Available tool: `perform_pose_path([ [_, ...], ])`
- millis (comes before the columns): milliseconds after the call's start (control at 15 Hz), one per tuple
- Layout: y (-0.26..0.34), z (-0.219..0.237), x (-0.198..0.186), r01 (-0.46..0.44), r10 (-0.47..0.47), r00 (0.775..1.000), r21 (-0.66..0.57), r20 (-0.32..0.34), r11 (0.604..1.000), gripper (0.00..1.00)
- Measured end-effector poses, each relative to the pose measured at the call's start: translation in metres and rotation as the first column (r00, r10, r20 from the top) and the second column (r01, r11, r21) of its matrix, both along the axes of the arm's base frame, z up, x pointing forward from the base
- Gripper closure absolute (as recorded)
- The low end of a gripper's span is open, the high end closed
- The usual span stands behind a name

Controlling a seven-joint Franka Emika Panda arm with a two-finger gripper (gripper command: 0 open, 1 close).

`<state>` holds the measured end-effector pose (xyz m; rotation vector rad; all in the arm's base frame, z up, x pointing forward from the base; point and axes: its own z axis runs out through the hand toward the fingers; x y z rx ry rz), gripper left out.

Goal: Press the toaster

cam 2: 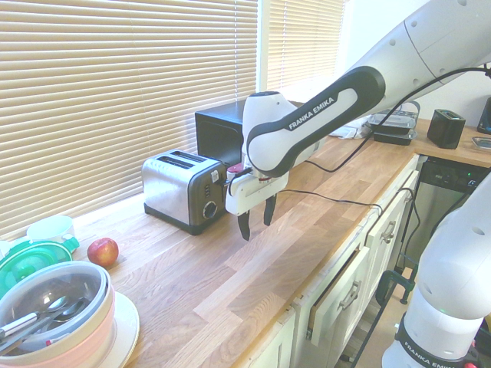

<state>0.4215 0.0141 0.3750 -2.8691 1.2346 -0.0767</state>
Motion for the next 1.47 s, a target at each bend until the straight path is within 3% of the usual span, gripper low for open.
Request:
perform_pose_path([
  [667, -0.008, 0.020, 0.013, 0.022, -0.022, 0.999, 0.006, 0.041, 1.000, 0.00],
  [1133, -0.044, 0.061, 0.095, 0.084, -0.088, 0.989, 0.035, 0.118, 0.996, 0.00],
  [1467, -0.052, 0.093, 0.119, 0.083, -0.092, 0.982, 0.061, 0.166, 0.995, 0.00],
])
